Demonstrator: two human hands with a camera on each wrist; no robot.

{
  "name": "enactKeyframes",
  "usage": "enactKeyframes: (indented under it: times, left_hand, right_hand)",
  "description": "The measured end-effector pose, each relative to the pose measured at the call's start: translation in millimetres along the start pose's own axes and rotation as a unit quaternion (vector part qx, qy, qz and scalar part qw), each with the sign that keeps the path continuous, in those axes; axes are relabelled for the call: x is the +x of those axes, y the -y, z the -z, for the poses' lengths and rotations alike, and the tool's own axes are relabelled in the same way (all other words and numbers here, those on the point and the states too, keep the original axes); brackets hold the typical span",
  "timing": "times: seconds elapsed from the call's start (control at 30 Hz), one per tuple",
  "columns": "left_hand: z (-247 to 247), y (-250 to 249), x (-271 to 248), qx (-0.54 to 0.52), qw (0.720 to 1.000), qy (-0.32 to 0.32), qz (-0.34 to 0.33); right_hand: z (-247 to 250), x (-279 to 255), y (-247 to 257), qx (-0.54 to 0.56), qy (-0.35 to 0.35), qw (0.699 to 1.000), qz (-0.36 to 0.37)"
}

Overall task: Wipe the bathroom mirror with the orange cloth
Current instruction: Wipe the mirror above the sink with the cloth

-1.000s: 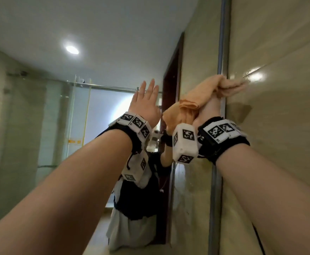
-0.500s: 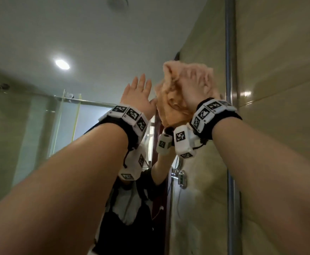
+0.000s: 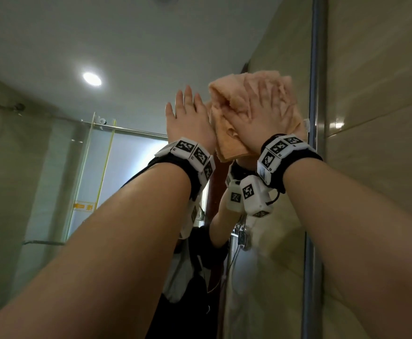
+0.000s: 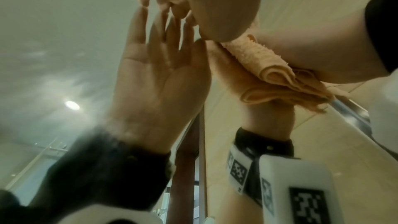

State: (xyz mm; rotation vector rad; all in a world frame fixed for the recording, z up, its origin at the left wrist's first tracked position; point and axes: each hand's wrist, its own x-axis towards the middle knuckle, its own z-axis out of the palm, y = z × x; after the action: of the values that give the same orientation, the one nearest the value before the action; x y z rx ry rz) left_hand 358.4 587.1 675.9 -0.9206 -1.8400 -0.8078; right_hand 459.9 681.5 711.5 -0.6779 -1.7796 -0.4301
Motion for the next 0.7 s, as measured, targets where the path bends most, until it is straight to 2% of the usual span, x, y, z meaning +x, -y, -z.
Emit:
enactKeyframes:
  times: [0.13, 0.3, 0.43, 0.6, 0.7]
  left_hand:
    - [5.8, -4.5, 0.5, 0.011, 1.0, 0.01, 0.01]
    - [1.5, 1.6, 1.5, 0.035, 0.999, 0.001, -0.007]
    - [-0.1, 9.8, 1.6, 0.021, 0.999, -0.009, -0.034]
    - [-2.5, 17.5, -1.5, 0.013, 0.999, -0.014, -0.049]
    - [-4.9, 18.7, -10.6, 0.013, 0.998, -0.004, -0.054]
  right_hand:
    - [9.0, 5.1, -16.6, 0.006, 0.005, 1.0, -0.01]
    - [23.1, 10.6, -40.8, 0.032, 0.019, 0.997, -0.071]
    - [25.4, 11.9, -38.6, 0.051, 0.017, 0.991, -0.118]
    - [12.6, -0.6, -27.4, 0.083, -0.022, 0.976, -0.201]
    - [9.1, -13.3, -27.3, 0.078, -0.02, 0.973, -0.217]
